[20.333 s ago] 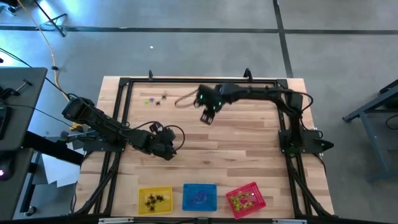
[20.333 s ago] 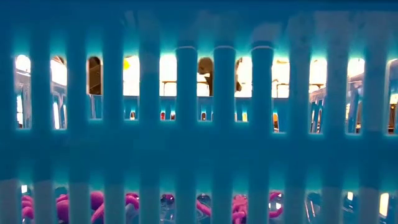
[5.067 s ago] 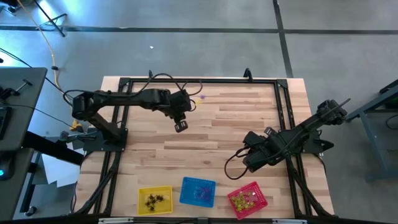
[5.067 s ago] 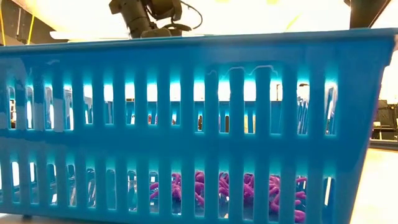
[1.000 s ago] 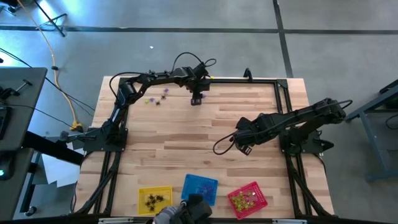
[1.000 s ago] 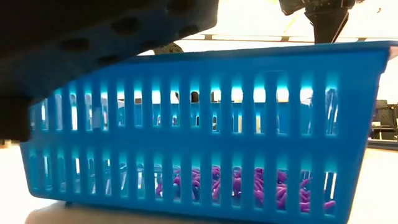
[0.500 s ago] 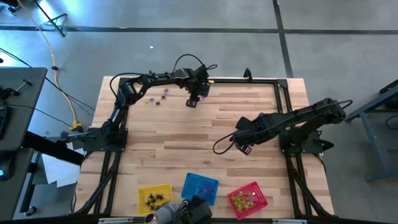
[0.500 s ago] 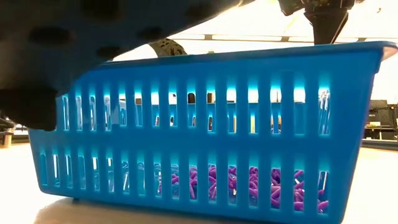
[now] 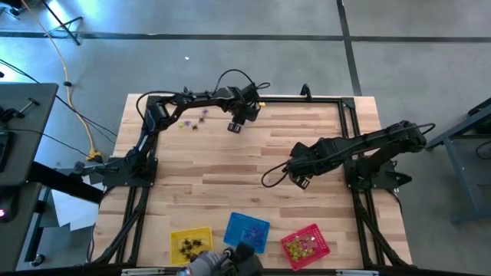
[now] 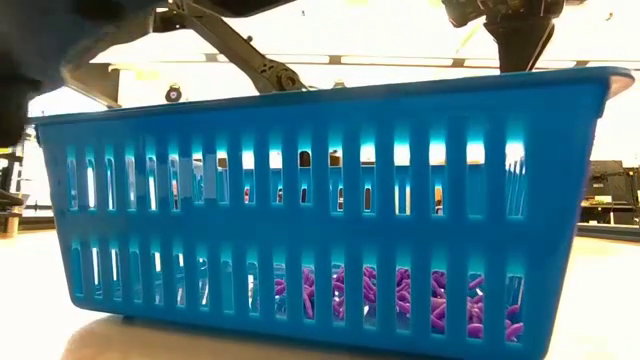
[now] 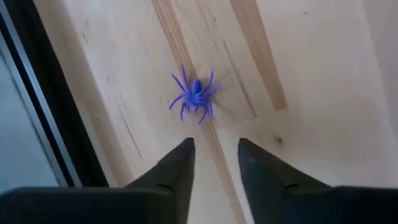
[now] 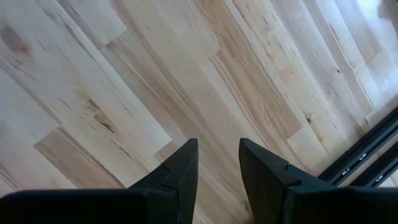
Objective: Sort Halloween decoration
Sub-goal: Put the violet spider toy into the blue bin
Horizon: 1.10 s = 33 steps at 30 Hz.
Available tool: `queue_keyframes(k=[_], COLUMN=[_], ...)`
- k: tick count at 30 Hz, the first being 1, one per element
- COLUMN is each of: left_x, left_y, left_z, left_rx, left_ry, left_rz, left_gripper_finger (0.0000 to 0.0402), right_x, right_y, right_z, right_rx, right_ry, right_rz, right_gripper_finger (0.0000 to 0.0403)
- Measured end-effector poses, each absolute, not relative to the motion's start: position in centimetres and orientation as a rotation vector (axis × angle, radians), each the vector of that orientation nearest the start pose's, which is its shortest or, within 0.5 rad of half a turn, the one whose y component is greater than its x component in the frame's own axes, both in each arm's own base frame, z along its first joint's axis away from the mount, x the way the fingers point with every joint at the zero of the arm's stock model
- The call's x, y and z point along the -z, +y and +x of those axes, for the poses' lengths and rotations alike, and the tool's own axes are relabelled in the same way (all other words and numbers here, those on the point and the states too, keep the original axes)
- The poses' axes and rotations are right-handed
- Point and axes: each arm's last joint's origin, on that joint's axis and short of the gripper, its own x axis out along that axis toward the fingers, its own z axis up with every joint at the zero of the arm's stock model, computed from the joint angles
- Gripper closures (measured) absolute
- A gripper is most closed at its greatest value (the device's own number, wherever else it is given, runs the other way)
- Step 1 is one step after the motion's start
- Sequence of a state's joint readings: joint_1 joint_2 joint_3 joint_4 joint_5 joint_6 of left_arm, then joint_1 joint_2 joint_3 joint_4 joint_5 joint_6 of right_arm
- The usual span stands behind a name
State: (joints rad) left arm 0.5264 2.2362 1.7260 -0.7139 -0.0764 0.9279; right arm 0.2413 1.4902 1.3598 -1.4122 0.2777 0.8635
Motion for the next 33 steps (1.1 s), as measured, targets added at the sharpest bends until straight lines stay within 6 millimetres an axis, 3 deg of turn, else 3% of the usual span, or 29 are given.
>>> queue_keyframes(k=[11,19,25,33], left_x=[-15.9,-18.5,-18.7,-18.6], left_y=[22.9,22.8,22.5,23.3], left_z=[39.8,40.6,40.7,40.3], left_rx=[0.050,0.142,0.236,0.325], left_ry=[1.351,1.234,1.154,1.140], left_rz=[0.494,0.402,0.350,0.492], left_gripper_finger=[0.0395,0.0401,0.0401,0.0401], right_x=[-29.9,-29.9,-29.9,-29.9], right_y=[5.3,5.2,5.2,5.2], right_z=[24.7,24.7,24.7,24.7], right_rx=[0.647,0.652,0.652,0.652], right_ry=[1.336,1.332,1.332,1.333], right_rz=[0.304,0.299,0.299,0.298], right_gripper_finger=[0.0291,0.0291,0.0291,0.0291])
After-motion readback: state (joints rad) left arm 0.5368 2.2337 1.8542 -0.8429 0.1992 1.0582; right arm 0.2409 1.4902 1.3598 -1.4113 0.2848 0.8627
